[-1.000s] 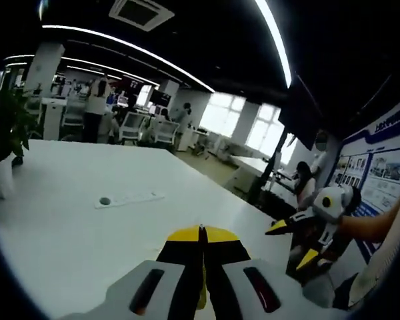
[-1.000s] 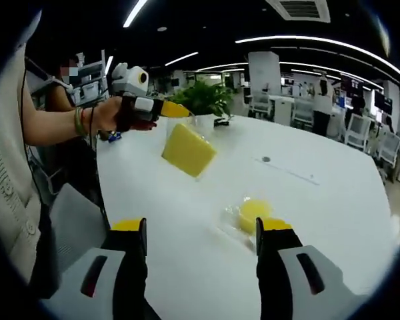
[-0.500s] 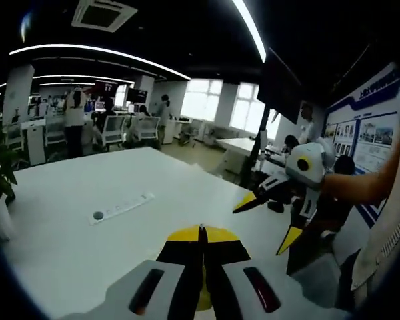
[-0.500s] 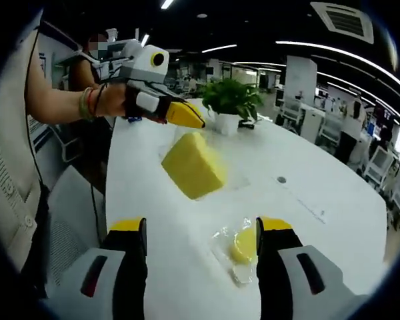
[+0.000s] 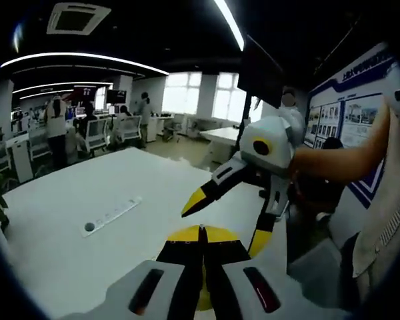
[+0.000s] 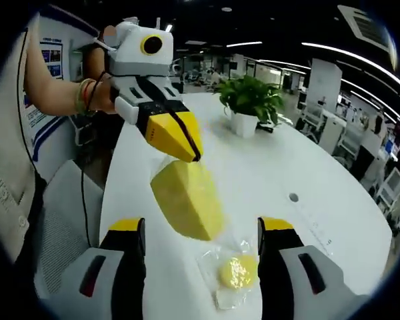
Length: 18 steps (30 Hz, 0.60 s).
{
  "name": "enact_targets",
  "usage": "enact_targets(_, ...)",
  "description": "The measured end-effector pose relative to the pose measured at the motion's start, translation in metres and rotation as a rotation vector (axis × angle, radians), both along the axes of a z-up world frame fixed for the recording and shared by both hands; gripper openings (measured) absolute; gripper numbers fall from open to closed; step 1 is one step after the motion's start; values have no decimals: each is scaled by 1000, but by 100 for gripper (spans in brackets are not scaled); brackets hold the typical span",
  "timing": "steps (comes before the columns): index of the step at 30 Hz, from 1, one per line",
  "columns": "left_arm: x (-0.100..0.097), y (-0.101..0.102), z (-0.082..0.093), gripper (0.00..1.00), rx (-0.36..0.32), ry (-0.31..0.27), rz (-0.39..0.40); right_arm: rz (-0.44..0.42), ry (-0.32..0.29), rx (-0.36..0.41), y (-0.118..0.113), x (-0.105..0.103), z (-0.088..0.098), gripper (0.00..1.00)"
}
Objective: Compare the silicone blocks by pressing each to a similar depth, holding the contact briefly, and releasing to observe deformation and rebound differences across the visible hardness samples.
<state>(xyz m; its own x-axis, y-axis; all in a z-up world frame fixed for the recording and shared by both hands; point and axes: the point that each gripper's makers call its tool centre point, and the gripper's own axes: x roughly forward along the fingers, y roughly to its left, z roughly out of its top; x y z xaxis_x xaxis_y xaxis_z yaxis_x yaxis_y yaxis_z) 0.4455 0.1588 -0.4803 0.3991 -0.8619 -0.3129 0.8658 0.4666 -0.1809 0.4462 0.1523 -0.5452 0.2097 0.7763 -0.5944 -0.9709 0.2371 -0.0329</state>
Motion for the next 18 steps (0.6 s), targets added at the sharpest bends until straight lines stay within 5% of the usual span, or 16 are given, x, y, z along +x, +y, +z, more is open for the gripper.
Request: enact_targets(18, -10, -15, 9, 0, 12, -60, -130, 208, 111, -106, 31, -7, -24, 55)
